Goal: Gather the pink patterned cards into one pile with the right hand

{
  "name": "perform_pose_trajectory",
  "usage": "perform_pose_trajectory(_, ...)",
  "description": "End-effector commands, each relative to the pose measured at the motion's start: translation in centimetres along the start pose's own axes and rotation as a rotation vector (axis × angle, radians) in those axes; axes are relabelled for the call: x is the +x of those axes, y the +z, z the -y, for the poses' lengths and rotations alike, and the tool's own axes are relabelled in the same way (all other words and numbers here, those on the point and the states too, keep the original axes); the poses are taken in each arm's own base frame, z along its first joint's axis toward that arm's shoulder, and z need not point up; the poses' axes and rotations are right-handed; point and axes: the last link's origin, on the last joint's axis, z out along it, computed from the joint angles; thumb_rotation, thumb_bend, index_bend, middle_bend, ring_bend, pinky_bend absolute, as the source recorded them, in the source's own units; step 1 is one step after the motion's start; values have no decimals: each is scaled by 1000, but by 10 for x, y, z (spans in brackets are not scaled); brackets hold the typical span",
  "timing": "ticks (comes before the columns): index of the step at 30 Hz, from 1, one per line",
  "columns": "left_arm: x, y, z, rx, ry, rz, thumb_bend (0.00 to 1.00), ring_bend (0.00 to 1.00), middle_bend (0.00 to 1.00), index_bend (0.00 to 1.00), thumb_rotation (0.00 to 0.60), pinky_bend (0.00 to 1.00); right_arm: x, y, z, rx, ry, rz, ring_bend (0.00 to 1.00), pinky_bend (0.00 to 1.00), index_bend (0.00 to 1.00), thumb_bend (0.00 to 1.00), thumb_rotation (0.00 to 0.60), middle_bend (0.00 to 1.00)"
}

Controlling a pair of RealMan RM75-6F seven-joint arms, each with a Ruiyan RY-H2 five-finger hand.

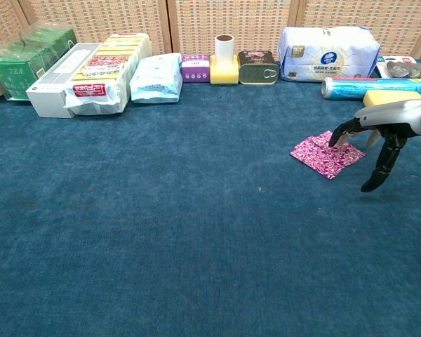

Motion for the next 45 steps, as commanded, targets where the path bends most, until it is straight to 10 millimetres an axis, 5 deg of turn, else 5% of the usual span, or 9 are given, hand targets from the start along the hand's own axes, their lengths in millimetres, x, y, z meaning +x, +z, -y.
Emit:
perform_pose_trajectory(1, 0, 0, 0, -1, 0, 0, 74, 0, 0, 0, 600, 40, 4, 3, -10, -45, 14, -7, 13, 150, 146, 0, 600, 128)
perform_pose_trajectory(6, 1, -1, 0, -2, -2, -3, 75, 0, 0, 0, 600, 39, 10, 5, -16, -83, 34, -8, 11, 151, 146, 0, 600, 122)
perform_pose_trajectory(15, 1, -2, 0, -4, -4, -4, 74, 0, 0, 0, 600, 39, 11, -16, 6, 24, 19, -18, 11, 158, 146, 0, 600, 121)
perform_pose_trajectory(22, 2, -4, 0, -8, -7, -9, 75, 0, 0, 0, 600, 39, 1, -12, 9, 26, 3, 6, 12, 158, 146, 0, 600, 124)
perform_pose_trajectory(35, 3, -4, 1, -8, -12, -9, 75, 0, 0, 0, 600, 39, -6, 0, -4, -56, -15, 22, 12, 159, 146, 0, 600, 128)
perform_pose_trajectory(45, 2, -4, 1, -8, -15, -6, 75, 0, 0, 0, 600, 40, 7, 4, -24, -164, -20, -42, 10, 158, 146, 0, 600, 128)
